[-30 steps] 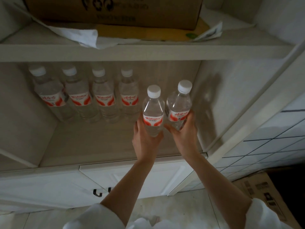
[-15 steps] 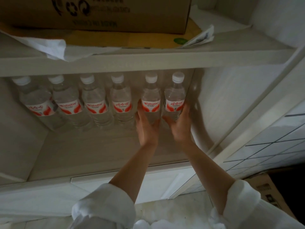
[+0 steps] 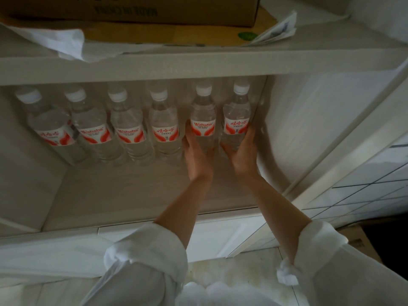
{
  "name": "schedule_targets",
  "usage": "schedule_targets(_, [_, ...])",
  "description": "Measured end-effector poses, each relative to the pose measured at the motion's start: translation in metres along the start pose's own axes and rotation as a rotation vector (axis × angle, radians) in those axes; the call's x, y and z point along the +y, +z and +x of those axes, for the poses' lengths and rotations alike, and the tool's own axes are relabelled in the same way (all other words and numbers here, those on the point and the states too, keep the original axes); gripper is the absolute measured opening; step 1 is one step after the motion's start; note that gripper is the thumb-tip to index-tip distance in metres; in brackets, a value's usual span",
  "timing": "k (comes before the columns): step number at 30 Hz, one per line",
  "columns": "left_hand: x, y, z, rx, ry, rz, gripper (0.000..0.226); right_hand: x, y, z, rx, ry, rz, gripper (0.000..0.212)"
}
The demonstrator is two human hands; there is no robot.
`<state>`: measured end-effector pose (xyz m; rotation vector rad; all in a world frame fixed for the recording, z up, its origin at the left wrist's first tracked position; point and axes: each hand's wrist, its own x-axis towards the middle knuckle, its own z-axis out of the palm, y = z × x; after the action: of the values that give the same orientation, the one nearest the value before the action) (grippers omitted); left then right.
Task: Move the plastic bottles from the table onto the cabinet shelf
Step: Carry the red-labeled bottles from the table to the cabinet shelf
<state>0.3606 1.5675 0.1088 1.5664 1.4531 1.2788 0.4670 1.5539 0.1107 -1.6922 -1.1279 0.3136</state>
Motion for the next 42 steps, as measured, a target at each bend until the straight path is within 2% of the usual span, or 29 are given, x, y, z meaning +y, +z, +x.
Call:
schedule_targets(6, [0.005,-0.006,0.002,-0.048,-0.036,0.070,0.101,-0.003,-0.002,0.002,-0.033,0.050,-0.010,0.089])
schedule_targets(9, [0.004,-0.016,-0.005,-0.141,-0.069,0.163,0.104,-0.004,-0.006,-0.004,-0.057,0.064,-0.070,0.075])
schedule_targets(13, [-0.002,-0.037,-0.032,-0.207,-0.017,0.141,0.090,-0.009,-0.015,-0.029,-0.096,0.053,-0.061,0.067])
schedule_targets(18, [-0.009,-0.071,-0.070,-0.163,0.005,0.110,0.058,-0.019,-0.024,-0.074,-0.151,0.091,-0.118,0.066])
schedule_targets(21, [-0.012,-0.088,-0.085,-0.132,0.005,0.112,0.045,-0.026,-0.026,-0.099,-0.277,0.088,-0.111,0.059])
schedule_targets(24, [-0.013,-0.102,-0.108,-0.088,-0.048,0.107,0.040,-0.032,-0.024,-0.126,-0.445,0.023,-0.060,0.055])
schedule_targets(28, [-0.015,-0.116,-0.146,0.103,-0.139,0.100,0.032,-0.034,-0.023,-0.157,-0.585,-0.067,-0.023,0.047])
schedule_targets(33, [-0.035,-0.137,-0.225,0.388,-0.362,0.135,0.031,-0.034,-0.029,-0.195,-0.799,-0.254,-0.028,0.039])
schedule_targets(42, [-0.037,-0.178,-0.396,0.815,-0.645,0.297,0.024,-0.053,-0.041,-0.300,-1.342,-0.501,0.058,0.035])
